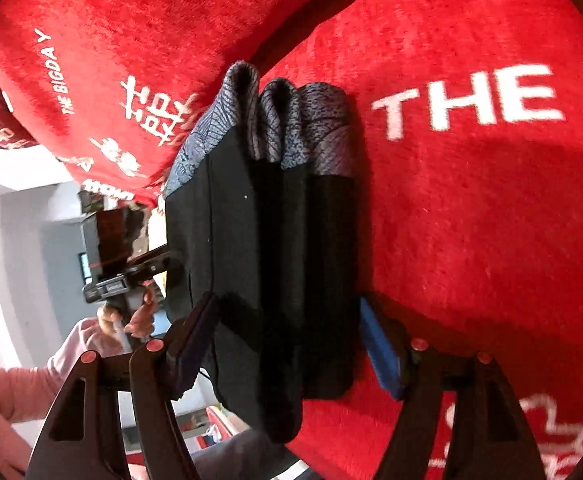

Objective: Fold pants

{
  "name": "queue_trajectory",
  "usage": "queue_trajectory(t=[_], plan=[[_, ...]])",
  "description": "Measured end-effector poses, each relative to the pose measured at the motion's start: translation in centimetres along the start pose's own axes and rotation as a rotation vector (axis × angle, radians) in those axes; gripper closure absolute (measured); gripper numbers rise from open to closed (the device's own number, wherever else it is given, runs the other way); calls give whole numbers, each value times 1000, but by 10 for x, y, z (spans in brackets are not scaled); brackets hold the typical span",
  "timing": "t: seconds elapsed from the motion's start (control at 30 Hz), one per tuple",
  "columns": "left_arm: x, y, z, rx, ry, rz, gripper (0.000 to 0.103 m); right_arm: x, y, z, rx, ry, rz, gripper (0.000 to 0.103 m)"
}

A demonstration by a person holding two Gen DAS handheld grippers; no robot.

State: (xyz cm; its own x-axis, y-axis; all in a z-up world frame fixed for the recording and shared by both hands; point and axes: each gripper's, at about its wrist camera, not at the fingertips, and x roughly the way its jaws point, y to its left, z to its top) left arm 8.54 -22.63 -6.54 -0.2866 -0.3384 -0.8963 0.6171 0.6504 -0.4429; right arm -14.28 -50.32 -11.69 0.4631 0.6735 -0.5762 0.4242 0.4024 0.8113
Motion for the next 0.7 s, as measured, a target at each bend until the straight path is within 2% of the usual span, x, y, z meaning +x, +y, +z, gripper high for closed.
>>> queue_trajectory(t=[0.1,0.13,0.23,0.37,0.43,0.53,0.7], plan=[[12,-3,4,-22,-6,-38,8,4,-2,6,-11,0,28,29],[16,-4,6,-25,-8,-38,5,5,-3,9,-7,-2,33,29],[20,-8,5,-33,-30,-29,7,7,-2,13,12,4,11,30],[8,-18,-2,-22,-89,-4,25,5,9,9,21,-12,-78,39],[2,-24,-2,-27,-104,-1,37,3,13,7,29,-27,-80,47],[-13,-32,-5,-15,-125,10,43,-4,20,3,40,-40,-40,52],[-38,-46,-19,-4,-143,29,43,-15,34,-8,46,-29,17,55]])
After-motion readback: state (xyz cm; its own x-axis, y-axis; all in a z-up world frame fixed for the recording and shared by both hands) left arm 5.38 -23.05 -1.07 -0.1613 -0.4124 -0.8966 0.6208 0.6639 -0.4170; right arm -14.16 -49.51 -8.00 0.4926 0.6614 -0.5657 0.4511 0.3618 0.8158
